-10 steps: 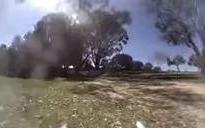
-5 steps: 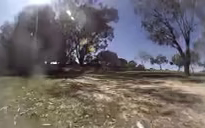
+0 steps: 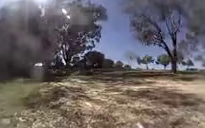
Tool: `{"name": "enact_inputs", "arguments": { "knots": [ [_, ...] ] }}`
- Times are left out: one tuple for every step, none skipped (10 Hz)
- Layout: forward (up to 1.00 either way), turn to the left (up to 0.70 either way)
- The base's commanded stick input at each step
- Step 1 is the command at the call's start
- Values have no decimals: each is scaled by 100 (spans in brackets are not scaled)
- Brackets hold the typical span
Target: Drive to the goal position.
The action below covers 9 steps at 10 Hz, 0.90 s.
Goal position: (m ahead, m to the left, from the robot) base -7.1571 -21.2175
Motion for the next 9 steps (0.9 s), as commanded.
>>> {"name": "enact_inputs", "arguments": {
  "knots": [
    [100,-27],
    [100,-27],
    [100,-27],
    [100,-27],
    [100,-27],
    [100,-27],
    [100,-27],
    [100,-27],
    [100,-27]
  ]
}}
